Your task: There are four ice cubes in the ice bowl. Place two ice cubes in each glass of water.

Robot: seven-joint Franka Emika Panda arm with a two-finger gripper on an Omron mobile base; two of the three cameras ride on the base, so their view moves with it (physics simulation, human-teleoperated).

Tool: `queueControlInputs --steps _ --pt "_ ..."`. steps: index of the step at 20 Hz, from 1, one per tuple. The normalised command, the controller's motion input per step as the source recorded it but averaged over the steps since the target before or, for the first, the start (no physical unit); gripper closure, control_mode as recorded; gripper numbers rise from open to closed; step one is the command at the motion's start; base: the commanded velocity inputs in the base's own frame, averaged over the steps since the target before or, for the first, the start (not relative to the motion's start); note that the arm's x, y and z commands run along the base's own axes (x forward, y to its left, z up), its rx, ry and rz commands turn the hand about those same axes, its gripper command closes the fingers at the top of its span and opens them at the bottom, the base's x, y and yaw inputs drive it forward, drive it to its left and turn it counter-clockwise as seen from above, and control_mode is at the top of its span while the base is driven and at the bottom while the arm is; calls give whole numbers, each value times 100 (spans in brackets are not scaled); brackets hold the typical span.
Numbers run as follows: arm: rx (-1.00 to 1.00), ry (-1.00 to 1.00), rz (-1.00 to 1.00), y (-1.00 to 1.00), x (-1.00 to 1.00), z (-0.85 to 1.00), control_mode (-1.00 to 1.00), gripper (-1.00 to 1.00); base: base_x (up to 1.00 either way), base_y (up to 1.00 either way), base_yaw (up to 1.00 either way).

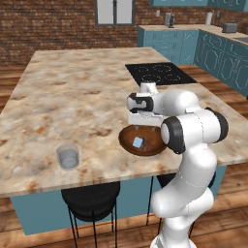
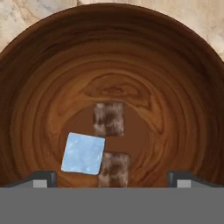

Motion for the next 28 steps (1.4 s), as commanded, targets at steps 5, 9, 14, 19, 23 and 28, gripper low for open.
queueControlInputs --steps 5,9,14,19,23,28 --pt "7 2 5 2 26 -19 -100 -100 0 0 0" --pt "7 4 10 1 10 -37 -100 -100 0 0 0" --pt "1 7 20 0 6 -8 -100 -100 0 0 0" --pt "0 12 26 2 -4 -13 -100 -100 0 0 0" --pt "3 3 24 0 0 -27 -100 -100 0 0 0" --pt "7 0 23 3 -5 -14 -100 -100 0 0 0"
